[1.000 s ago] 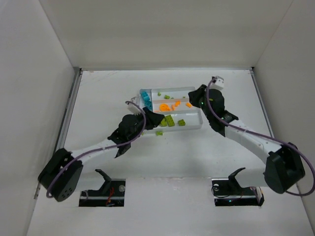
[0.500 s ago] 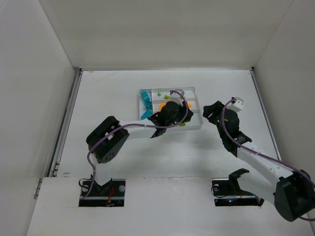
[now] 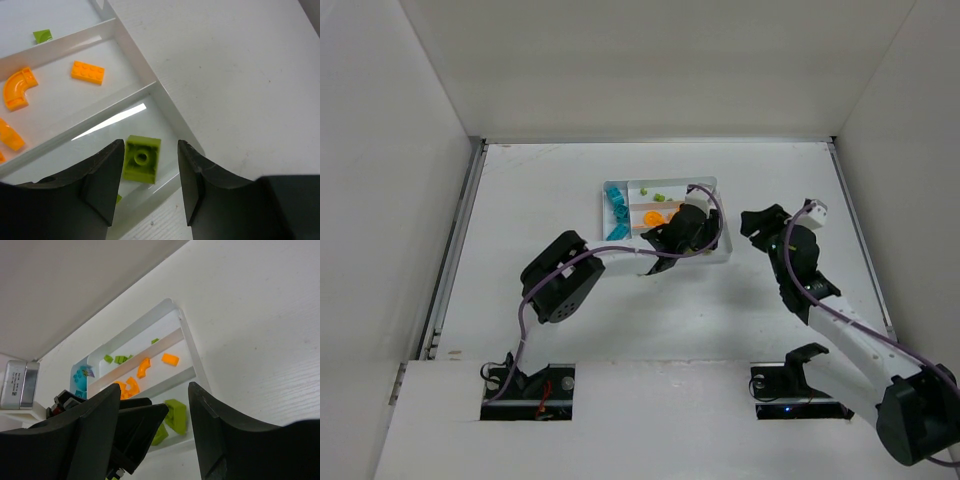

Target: Sort the legos into containers by color

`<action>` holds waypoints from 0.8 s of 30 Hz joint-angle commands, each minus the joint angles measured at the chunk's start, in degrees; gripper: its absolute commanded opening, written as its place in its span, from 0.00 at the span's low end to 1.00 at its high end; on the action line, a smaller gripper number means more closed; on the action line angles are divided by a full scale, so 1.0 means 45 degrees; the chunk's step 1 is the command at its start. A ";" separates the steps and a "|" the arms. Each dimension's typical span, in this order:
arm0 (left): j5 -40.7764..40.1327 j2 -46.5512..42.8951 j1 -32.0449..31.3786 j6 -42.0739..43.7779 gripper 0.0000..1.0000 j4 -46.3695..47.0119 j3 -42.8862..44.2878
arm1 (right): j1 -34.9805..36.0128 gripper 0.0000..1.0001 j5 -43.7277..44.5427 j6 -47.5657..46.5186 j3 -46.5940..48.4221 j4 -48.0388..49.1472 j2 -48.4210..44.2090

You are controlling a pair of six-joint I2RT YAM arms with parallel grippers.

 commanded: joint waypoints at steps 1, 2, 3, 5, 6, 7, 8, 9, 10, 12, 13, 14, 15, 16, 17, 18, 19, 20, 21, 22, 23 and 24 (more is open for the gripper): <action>-0.0472 -0.0992 0.0003 0.0405 0.46 0.0159 0.0134 | 0.0083 0.62 -0.0137 0.0002 0.0063 0.0659 0.0083; -0.0569 -0.1265 0.0081 0.0386 0.47 0.0217 -0.0100 | 0.0181 0.62 -0.0117 -0.0076 0.0102 0.0679 0.0219; -0.0628 -0.1539 0.0179 0.0386 0.49 0.0276 -0.0354 | 0.0259 0.61 -0.0117 -0.0077 0.0141 0.0717 0.0336; -0.0648 -0.2163 0.0355 0.0366 0.47 0.0258 -0.0881 | 0.0376 0.54 -0.0214 -0.0077 0.0239 0.0737 0.0455; -0.0648 -0.2573 0.0394 0.0347 0.42 0.0296 -0.1290 | 0.0532 0.49 -0.0253 -0.0135 0.0297 0.0737 0.0455; -0.0726 -0.3157 0.0433 0.0327 0.37 0.0335 -0.1854 | 0.0746 0.45 -0.0273 -0.0193 0.0356 0.0737 0.0436; -0.0862 -0.3646 0.0453 0.0308 0.32 0.0355 -0.2363 | 0.1038 0.38 -0.0292 -0.0387 0.0453 0.0737 0.0416; -0.1057 -0.4192 0.0453 0.0288 0.28 0.0316 -0.2929 | 0.1254 0.34 -0.0292 -0.0602 0.0551 0.0718 0.0493; -0.1329 -0.4759 0.0453 0.0249 0.25 0.0238 -0.3514 | 0.1430 0.31 -0.0292 -0.0759 0.0668 0.0641 0.0629; -0.1934 -0.6066 0.0376 0.0113 0.22 -0.0073 -0.4803 | 0.1976 0.26 -0.0331 -0.0935 0.0961 0.0484 0.1039; -0.2286 -0.6730 0.0336 0.0035 0.21 -0.0326 -0.5447 | 0.2346 0.24 -0.0331 -0.0975 0.1117 0.0348 0.1234; -0.2792 -0.7433 0.0278 -0.0082 0.20 -0.0619 -0.6111 | 0.2717 0.23 -0.0273 -0.0975 0.1215 0.0231 0.1429; -0.3358 -0.8175 0.0219 -0.0315 0.20 -0.0989 -0.6775 | 0.3165 0.22 -0.0196 -0.0994 0.1293 0.0191 0.1625; -0.3885 -0.8859 0.0180 -0.0569 0.19 -0.1399 -0.7401 | 0.3615 0.21 -0.0175 -0.0995 0.1333 0.0171 0.1839; -0.4374 -0.9542 0.0160 -0.0862 0.19 -0.1906 -0.7948 | 0.4180 0.21 -0.0175 -0.1014 0.1353 0.0152 0.2093; -0.4804 -1.0187 0.0141 -0.1212 0.19 -0.2530 -0.8456 | 0.4630 0.21 -0.0156 -0.1014 0.1353 0.0151 0.2328; -0.5176 -1.0755 0.0102 -0.1603 0.19 -0.3155 -0.8868 | 0.5060 0.21 -0.0117 -0.1014 0.1372 0.0151 0.2562; -0.5508 -1.1244 0.0044 -0.2013 0.21 -0.3702 -0.9278 | 0.5509 0.21 -0.0020 -0.0975 0.1372 0.0151 0.2777; -0.5686 -1.1635 0.0043 -0.2423 0.24 -0.4114 -0.9707 | 0.5958 0.21 0.0097 -0.0917 0.1372 0.0151 0.2953; -0.5707 -1.1871 0.0082 -0.2717 0.26 -0.4292 -1.0079 | 0.6369 0.22 0.0234 -0.0916 0.1372 0.0151 0.3090; -0.5649 -1.1970 0.0121 -0.2991 0.27 -0.4410 -1.0353 | 0.6779 0.22 0.0332 -0.0916 0.1372 0.0132 0.3188; -0.5494 -1.2010 0.0140 -0.3167 0.29 -0.4430 -1.0549 | 0.7170 0.22 0.0429 -0.0897 0.1334 0.0093 0.3267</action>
